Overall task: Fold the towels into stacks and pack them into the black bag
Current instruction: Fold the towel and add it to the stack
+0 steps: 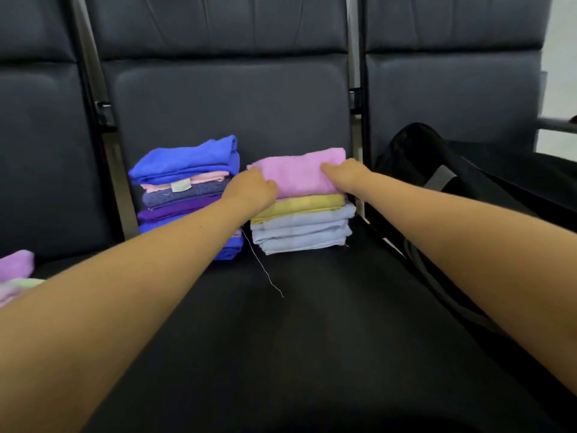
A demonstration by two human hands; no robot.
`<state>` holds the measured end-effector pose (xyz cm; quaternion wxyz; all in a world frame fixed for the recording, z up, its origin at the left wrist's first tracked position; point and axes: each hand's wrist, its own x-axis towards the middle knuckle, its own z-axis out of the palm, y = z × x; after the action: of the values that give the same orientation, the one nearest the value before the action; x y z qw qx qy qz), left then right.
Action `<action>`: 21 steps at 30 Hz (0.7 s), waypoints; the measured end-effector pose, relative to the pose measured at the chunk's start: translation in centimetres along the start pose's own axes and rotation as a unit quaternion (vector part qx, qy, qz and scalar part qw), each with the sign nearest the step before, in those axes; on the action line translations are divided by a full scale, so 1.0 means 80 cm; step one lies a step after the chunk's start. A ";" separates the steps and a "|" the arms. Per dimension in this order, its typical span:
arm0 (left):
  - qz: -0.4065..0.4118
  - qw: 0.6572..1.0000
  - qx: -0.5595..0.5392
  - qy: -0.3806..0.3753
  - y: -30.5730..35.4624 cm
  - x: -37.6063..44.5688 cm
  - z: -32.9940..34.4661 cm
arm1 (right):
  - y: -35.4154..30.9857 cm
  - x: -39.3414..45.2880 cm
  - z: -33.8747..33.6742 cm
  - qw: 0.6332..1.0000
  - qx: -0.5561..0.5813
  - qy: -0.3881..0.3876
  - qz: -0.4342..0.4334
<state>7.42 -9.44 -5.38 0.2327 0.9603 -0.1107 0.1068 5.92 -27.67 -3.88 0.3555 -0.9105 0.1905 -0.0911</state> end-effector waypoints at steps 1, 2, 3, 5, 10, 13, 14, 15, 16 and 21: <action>0.003 1.000 0.004 0.006 -0.003 -0.006 -0.002 | 0.003 -0.002 -0.001 0.999 -0.004 0.036 -0.019; 0.006 1.000 0.009 0.008 -0.006 -0.013 -0.004 | 0.004 -0.009 -0.003 0.996 -0.016 0.074 -0.038; 0.010 1.000 0.014 0.008 -0.010 -0.024 -0.008 | 0.004 -0.017 -0.004 0.992 -0.026 0.108 -0.058; 0.024 0.999 0.017 0.011 -0.016 -0.053 -0.017 | 0.000 -0.040 -0.007 0.980 -0.049 0.164 -0.104; 0.071 0.997 0.012 -0.004 -0.041 -0.153 -0.054 | -0.025 -0.122 0.000 0.914 -0.199 0.214 -0.283; 0.076 0.996 0.027 -0.035 -0.081 -0.225 -0.083 | -0.041 -0.184 0.031 0.923 -0.148 0.111 -0.339; 0.068 0.997 0.029 -0.037 -0.098 -0.246 -0.095 | -0.047 -0.207 0.046 0.931 -0.117 0.061 -0.342; 0.057 0.998 0.026 -0.030 -0.117 -0.267 -0.106 | -0.054 -0.230 0.062 0.936 -0.092 0.013 -0.340; 0.042 0.999 0.020 -0.021 -0.137 -0.285 -0.118 | -0.061 -0.250 0.081 0.939 -0.079 -0.027 -0.334; -0.009 0.996 0.028 0.086 -0.255 -0.358 -0.188 | -0.105 -0.336 0.181 0.938 0.004 -0.190 -0.290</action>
<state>-16.83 20.01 -8.35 0.2151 0.9548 -0.0788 0.1896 -11.81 -2.07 -9.56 0.3467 -0.9253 -0.1530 -0.0165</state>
